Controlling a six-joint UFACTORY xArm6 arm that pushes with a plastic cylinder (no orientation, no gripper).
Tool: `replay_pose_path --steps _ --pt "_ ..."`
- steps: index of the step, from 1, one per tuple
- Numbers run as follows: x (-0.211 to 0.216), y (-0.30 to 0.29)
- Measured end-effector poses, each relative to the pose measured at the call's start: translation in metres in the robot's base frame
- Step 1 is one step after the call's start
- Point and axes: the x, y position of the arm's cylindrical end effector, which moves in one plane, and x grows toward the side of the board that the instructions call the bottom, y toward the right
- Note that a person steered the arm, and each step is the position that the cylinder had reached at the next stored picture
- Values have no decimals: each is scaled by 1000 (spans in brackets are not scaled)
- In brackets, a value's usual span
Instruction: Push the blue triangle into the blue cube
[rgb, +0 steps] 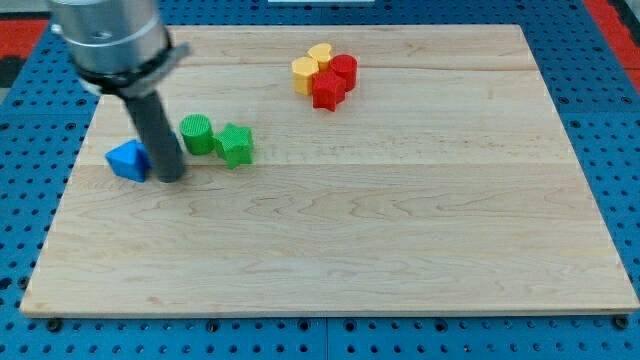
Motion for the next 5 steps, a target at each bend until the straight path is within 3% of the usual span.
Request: replay_pose_path --steps 1,3,4,5 --pt "-5 -18" --pt "-63 -15" --pt "7 -3" --pt "35 -45"
